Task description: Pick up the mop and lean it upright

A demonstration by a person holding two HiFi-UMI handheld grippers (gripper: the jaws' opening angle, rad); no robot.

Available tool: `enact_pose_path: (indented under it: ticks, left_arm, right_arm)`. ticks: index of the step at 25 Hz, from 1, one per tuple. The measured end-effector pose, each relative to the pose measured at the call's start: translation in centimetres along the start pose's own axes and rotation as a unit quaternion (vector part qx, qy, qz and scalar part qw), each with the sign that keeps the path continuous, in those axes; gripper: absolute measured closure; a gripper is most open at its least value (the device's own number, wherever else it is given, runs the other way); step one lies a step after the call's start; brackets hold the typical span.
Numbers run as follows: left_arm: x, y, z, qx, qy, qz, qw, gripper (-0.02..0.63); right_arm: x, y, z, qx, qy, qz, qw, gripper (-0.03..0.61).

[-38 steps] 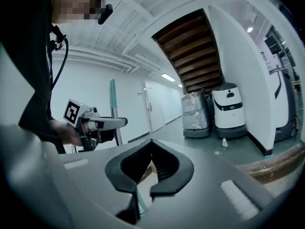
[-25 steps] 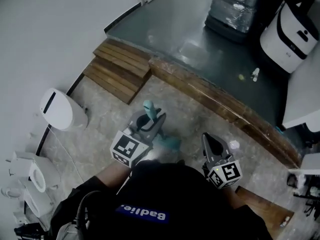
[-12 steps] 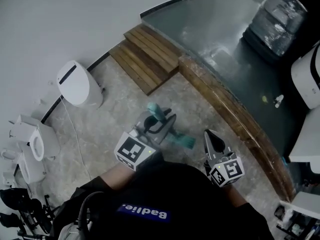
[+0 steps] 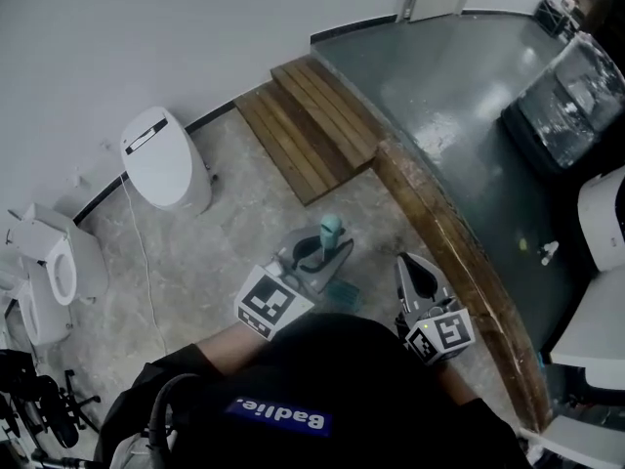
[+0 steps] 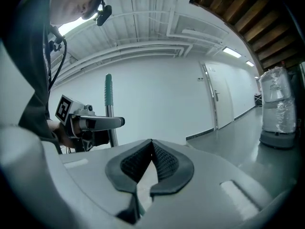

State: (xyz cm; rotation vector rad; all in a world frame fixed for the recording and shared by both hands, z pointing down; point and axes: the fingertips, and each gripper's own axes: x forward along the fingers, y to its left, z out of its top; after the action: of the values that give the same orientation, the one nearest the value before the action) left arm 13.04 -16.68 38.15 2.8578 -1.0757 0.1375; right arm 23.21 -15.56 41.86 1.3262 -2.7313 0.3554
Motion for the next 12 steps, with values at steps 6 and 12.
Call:
enact_pose_path:
  ticks: [6, 12]
  left_arm:
    - [-3.4, 8.0, -0.4, 0.005, 0.005, 0.046, 0.9989, 0.525]
    - [-6.8, 14.8, -0.6, 0.011, 0.003, 0.124, 0.9922, 0.525]
  right_arm:
    - [8.2, 3.9, 0.8, -0.023, 0.010, 0.051, 0.998, 0.572]
    - [13.5, 5.7, 0.4, -0.022, 0.023, 0.096, 0.995, 0.572]
